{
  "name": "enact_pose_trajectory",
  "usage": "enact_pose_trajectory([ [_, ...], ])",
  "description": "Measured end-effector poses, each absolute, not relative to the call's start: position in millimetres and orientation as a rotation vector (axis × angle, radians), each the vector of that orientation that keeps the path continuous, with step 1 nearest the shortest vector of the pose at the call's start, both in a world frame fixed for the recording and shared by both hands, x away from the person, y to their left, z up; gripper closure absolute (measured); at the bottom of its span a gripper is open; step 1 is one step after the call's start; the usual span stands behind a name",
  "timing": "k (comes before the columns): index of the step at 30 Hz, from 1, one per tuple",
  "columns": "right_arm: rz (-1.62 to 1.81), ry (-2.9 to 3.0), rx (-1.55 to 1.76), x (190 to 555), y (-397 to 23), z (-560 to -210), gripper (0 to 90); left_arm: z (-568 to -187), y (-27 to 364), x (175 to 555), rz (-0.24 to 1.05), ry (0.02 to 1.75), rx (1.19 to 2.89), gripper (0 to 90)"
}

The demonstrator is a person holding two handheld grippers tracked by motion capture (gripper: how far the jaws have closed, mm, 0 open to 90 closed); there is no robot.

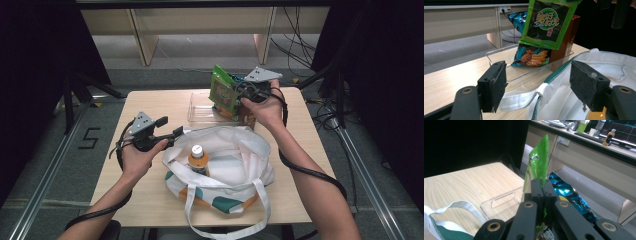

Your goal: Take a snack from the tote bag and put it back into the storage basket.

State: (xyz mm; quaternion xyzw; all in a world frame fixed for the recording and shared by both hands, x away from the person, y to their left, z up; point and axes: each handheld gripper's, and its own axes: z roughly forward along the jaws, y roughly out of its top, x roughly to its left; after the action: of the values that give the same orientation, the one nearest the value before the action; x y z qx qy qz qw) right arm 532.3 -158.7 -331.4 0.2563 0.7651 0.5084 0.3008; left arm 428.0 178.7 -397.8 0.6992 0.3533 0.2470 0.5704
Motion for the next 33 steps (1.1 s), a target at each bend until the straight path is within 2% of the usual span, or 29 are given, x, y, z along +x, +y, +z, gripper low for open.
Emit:
enact_pose_trajectory([
  [33,1.333,2.040,0.680,537,-155,-345,90.0,-399,179,428,0.581,0.826,1.647,29.1],
])
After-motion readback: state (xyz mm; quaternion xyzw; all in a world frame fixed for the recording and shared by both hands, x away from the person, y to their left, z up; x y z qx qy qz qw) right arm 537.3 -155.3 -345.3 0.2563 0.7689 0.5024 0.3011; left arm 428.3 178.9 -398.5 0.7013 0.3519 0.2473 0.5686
